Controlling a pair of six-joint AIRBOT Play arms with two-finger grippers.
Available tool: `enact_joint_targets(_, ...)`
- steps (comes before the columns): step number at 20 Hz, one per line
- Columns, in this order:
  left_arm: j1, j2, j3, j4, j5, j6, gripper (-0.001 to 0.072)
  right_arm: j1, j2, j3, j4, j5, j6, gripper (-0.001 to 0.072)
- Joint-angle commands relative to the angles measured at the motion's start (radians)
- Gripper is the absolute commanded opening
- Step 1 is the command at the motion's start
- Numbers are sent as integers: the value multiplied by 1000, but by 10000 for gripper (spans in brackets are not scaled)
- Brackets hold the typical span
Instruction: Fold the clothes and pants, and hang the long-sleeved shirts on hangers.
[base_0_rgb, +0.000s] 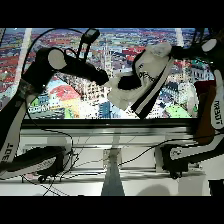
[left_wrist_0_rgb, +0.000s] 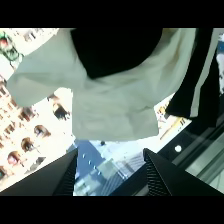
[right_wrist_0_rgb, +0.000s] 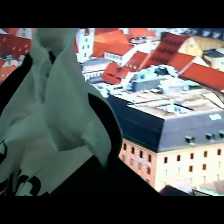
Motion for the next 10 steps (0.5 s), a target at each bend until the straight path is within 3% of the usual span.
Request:
enact_joint_targets(1, 10, 0, -168, -5, 38, -98, 433, -105, 62, -54, -48, 67, 24, 18)
enact_joint_targets(5, 8, -2, -396, -275, 294, -218, 433, -162, 65, -99, -48, 69, 22, 18)
enact_joint_targets(8, -24, -56, -442, -430, 323, -214, 441, -163, 65, -98, -29, 41, 22, 18)
enact_joint_targets(10, -71, -121, -439, -504, 327, -202, 639, -162, 65, -98, 23, 36, 21, 18)
